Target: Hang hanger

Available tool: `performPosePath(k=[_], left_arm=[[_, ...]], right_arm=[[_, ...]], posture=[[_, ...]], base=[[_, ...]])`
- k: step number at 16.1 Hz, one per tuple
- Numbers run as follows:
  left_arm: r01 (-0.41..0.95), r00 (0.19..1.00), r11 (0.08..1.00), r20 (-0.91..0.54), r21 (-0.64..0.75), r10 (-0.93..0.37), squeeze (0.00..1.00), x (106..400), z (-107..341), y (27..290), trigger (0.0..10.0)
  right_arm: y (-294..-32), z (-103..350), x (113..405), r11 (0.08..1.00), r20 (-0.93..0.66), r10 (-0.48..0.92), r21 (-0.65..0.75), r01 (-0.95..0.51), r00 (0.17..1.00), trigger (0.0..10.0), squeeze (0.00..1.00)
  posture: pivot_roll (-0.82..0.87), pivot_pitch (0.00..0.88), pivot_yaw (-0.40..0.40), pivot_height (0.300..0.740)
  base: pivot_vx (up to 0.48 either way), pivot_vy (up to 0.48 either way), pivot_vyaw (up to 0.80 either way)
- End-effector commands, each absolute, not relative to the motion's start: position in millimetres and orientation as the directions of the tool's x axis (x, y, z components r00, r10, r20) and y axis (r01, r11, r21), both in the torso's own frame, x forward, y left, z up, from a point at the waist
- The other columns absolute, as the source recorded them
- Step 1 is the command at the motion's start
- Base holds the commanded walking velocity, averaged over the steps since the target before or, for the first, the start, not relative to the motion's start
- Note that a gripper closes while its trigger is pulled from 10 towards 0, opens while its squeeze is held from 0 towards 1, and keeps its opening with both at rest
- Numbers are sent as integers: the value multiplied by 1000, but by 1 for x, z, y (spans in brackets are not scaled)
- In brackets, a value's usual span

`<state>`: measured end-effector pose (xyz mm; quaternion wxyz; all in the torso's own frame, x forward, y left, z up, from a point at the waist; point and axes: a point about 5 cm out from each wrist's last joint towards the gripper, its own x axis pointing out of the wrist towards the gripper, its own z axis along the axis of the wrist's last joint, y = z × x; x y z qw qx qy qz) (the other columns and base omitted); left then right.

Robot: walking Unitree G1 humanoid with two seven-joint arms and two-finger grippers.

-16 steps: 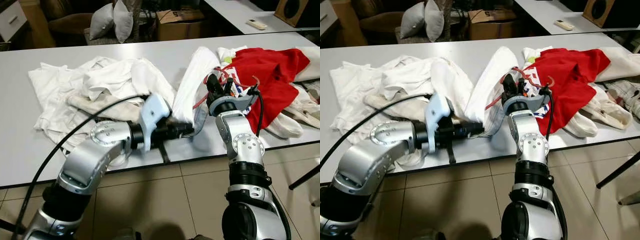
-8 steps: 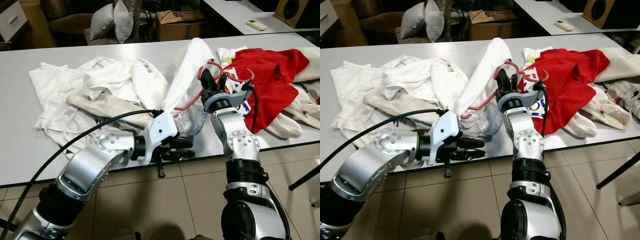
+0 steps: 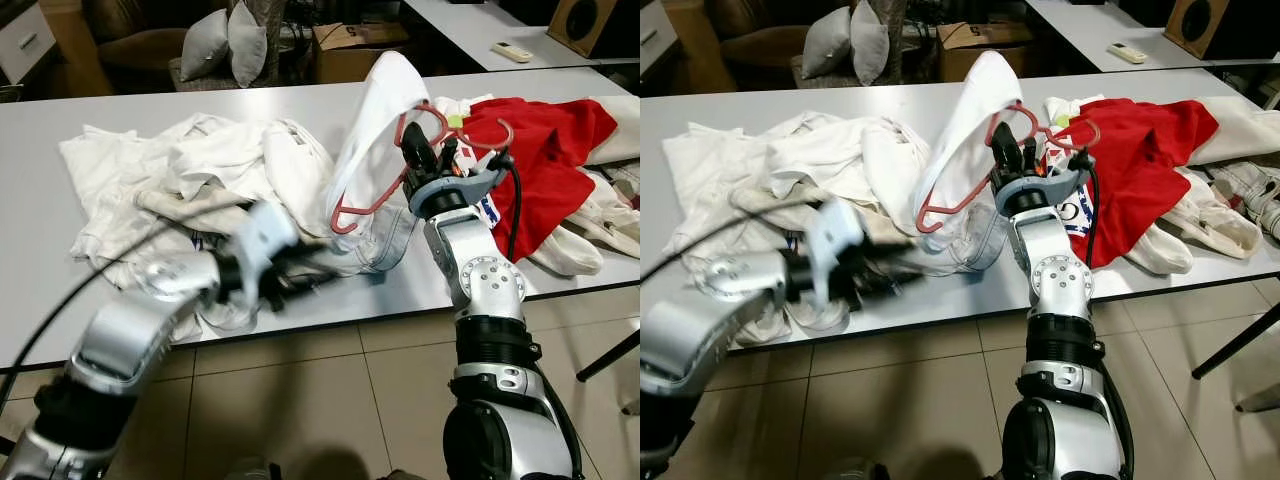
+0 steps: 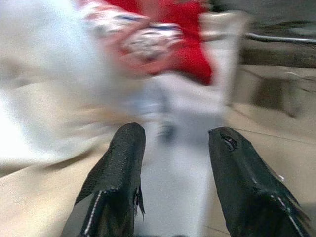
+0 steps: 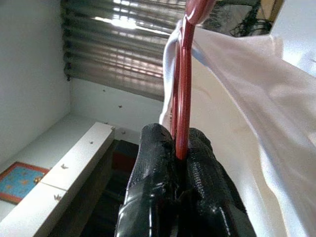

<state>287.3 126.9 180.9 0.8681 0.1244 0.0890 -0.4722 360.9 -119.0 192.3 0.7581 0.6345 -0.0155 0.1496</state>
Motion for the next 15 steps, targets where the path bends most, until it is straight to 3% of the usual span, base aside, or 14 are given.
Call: performPosePath(k=[1,3,5,6,7,9,12,15], left_arm=[[782,623,599,-198,174,-757,1000,301,194,130,10000],[757,653,640,-129,130,-746,1000,309,197,121,10000],[763,646,636,-155,112,-748,1000,311,185,112,10000],[772,635,627,-166,102,-755,929,310,179,107,10000],[777,629,624,-156,82,-762,929,309,178,105,10000],[779,624,626,-129,26,-771,0,308,173,100,10000],[793,604,609,-145,5,-784,0,307,164,96,10000],[760,640,650,-167,0,-750,0,312,157,97,10000]], right_arm=[[-124,194,359,158,230,195,952,-262,954,10000,0],[-124,192,358,157,226,193,954,-257,955,10000,0],[-121,192,357,151,226,197,955,-257,954,10000,0],[-119,191,357,151,226,199,954,-258,953,10000,0],[-119,191,356,149,226,200,955,-257,953,10000,0],[-118,191,356,142,226,201,956,-256,953,10000,0],[-118,191,356,141,224,203,957,-254,953,10000,0],[-117,191,355,141,224,204,957,-255,953,10000,0]], posture=[[22,0,12,723],[19,0,12,723],[14,0,14,723],[8,0,18,723],[8,0,18,723],[6,0,18,723],[6,0,17,723],[5,0,15,723]], base=[[0,0,0],[0,0,0],[0,0,0],[0,0,0],[0,0,0],[0,0,0],[0,0,0],[0,0,0]])
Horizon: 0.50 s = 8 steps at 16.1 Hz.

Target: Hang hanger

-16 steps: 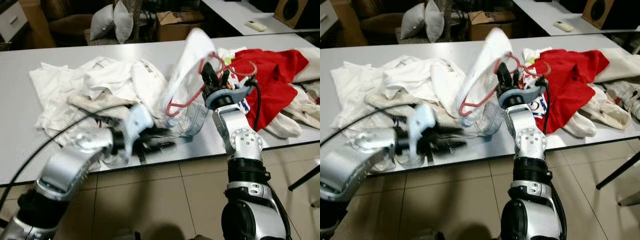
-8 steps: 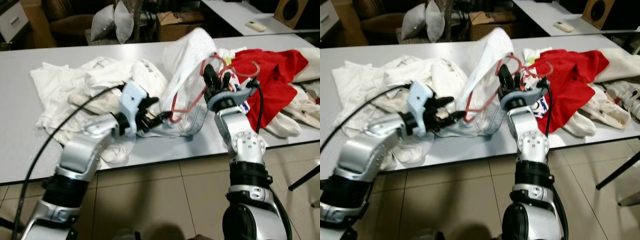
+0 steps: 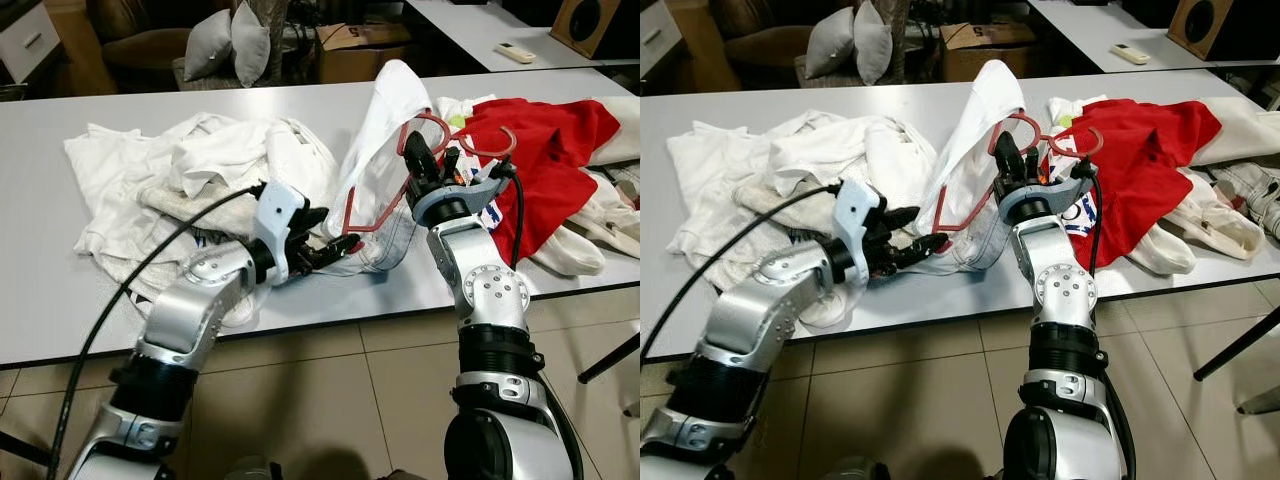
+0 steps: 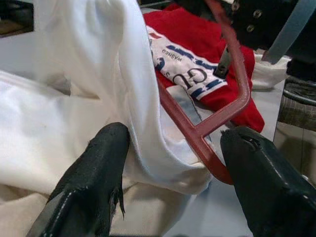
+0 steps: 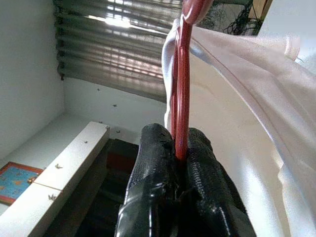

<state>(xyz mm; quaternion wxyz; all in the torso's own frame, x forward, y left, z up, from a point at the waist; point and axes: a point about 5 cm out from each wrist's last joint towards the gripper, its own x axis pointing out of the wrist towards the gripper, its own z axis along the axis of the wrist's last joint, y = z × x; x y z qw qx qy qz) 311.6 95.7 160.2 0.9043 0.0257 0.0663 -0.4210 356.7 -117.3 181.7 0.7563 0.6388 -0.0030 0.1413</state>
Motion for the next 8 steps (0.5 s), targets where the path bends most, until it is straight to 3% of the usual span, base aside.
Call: performPosePath(k=[1,2,3,8], left_arm=[[747,656,665,-159,0,-737,0,315,158,97,4078],[738,667,675,-149,-4,-730,0,316,158,98,2431],[728,678,685,-132,-12,-723,0,318,160,99,0],[761,640,644,-78,-77,-765,0,315,162,100,0]], right_arm=[[-118,191,355,141,222,204,957,-254,953,10000,0],[-118,190,355,141,221,204,957,-252,954,10000,0],[-118,190,355,140,220,203,958,-251,954,10000,0],[-120,189,355,139,218,197,959,-247,956,10000,0]], posture=[[5,0,15,723],[5,0,15,723],[5,0,13,723],[5,0,19,723]], base=[[0,0,0],[0,0,0],[0,0,0],[0,0,0]])
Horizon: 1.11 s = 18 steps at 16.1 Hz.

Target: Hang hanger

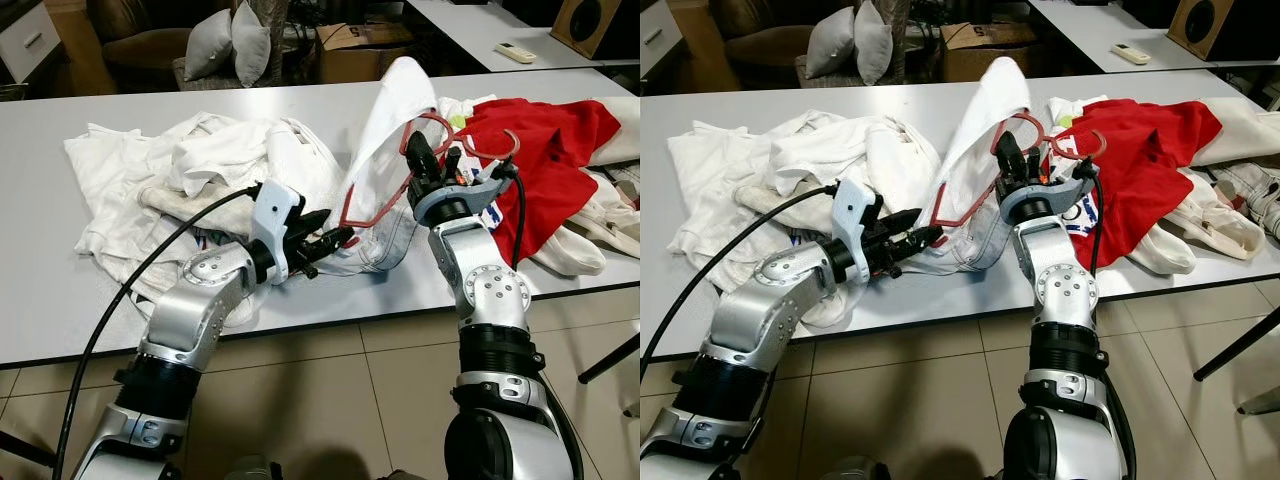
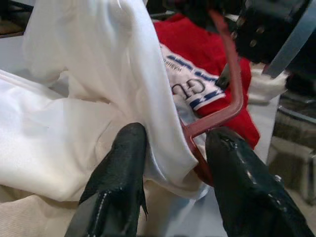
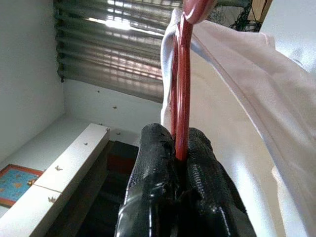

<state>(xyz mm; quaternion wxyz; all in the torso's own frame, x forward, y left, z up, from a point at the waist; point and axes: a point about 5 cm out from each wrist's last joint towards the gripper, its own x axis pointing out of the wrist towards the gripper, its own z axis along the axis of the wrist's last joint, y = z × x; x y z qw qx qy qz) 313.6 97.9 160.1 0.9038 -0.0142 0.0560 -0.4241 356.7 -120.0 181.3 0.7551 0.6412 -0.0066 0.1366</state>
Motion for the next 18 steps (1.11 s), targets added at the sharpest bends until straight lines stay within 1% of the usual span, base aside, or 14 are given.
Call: performPosePath(k=[1,2,5,6,7,10,12,13,14,16,18], left_arm=[[772,623,626,-60,-115,-780,0,313,162,100,0],[774,619,620,-54,-128,-784,0,312,162,100,0],[779,597,578,4,-242,-802,0,310,165,99,0],[770,601,570,27,-288,-799,0,310,166,100,0],[763,607,573,25,-298,-795,0,310,165,101,0],[740,643,634,-38,-225,-765,0,314,159,105,0],[730,666,667,-65,-151,-743,0,317,159,107,0],[700,708,711,-70,-60,-703,0,321,163,111,0],[687,725,727,-65,-2,-686,0,322,168,114,0],[710,704,700,-95,77,-704,0,316,172,122,0],[727,686,682,-102,79,-720,0,311,173,123,0]], right_arm=[[-121,189,355,137,218,194,959,-247,956,10000,0],[-121,189,355,137,218,193,960,-246,957,10000,0],[-122,188,355,136,217,188,960,-244,958,10000,0],[-122,188,355,136,215,186,961,-242,959,10000,0],[-123,188,356,136,215,185,961,-241,959,10000,0],[-123,188,356,137,215,183,961,-242,959,10000,0],[-124,188,356,136,216,181,961,-242,959,10000,0],[-125,189,357,119,221,162,963,-241,962,10000,0],[-128,190,357,108,226,140,964,-241,964,10000,0],[-134,189,359,71,223,89,971,-230,971,10000,0],[-132,189,360,78,219,92,971,-227,971,10000,0]], posture=[[5,0,19,723],[5,0,20,723],[5,0,20,723],[5,0,20,723],[5,0,19,723],[5,0,18,723],[7,0,15,723],[10,0,15,723],[10,0,15,723],[23,0,15,723],[30,0,17,723]], base=[[0,0,0],[0,0,0],[0,0,0],[0,0,0],[0,0,0],[0,0,0],[0,0,0],[0,0,0],[0,0,0],[0,0,0],[0,0,0]])
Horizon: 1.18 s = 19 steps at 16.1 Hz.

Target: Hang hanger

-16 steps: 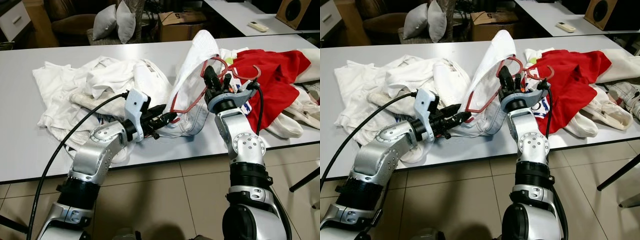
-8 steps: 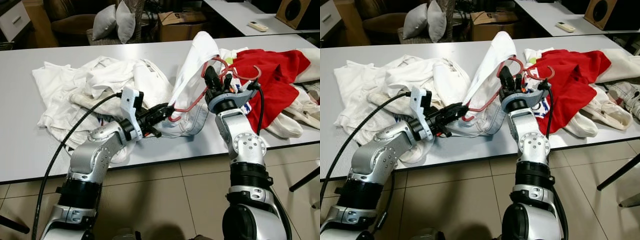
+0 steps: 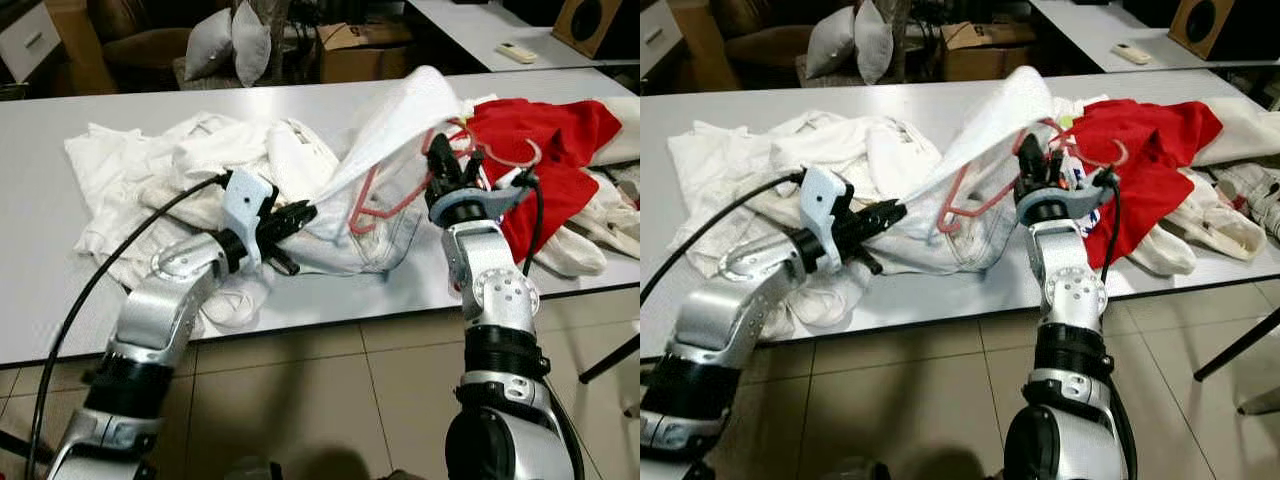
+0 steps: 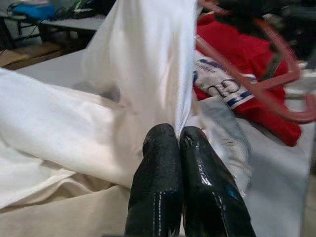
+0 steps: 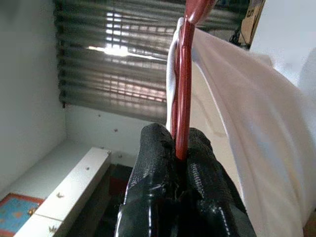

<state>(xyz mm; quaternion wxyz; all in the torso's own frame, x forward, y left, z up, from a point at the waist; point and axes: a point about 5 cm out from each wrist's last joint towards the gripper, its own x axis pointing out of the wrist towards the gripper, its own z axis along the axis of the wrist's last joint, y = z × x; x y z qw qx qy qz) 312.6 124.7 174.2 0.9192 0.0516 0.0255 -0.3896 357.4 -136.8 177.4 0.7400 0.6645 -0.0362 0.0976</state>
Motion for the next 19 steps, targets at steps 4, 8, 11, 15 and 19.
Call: performPosePath(k=[4,8,11,15,19], left_arm=[[781,625,621,-89,68,-776,0,300,180,119,0],[914,404,400,-90,62,-910,0,274,189,100,0],[947,319,317,-62,46,-946,0,266,196,84,0],[972,227,223,-48,68,-973,0,262,203,51,0],[953,283,251,-202,173,-938,0,266,179,46,0]], right_arm=[[-131,188,362,94,207,79,972,-214,975,10000,0],[-129,185,370,97,163,58,981,-168,985,10000,0],[-118,186,376,109,145,92,982,-155,985,10000,0],[-86,203,382,122,177,215,971,-207,960,10000,0],[-85,222,380,39,252,223,963,-266,942,10000,0]], posture=[[30,0,25,723],[34,0,24,723],[36,0,17,723],[32,0,8,723],[21,0,10,723]], base=[[0,0,0],[0,0,0],[0,0,0],[0,0,0],[0,0,0]])
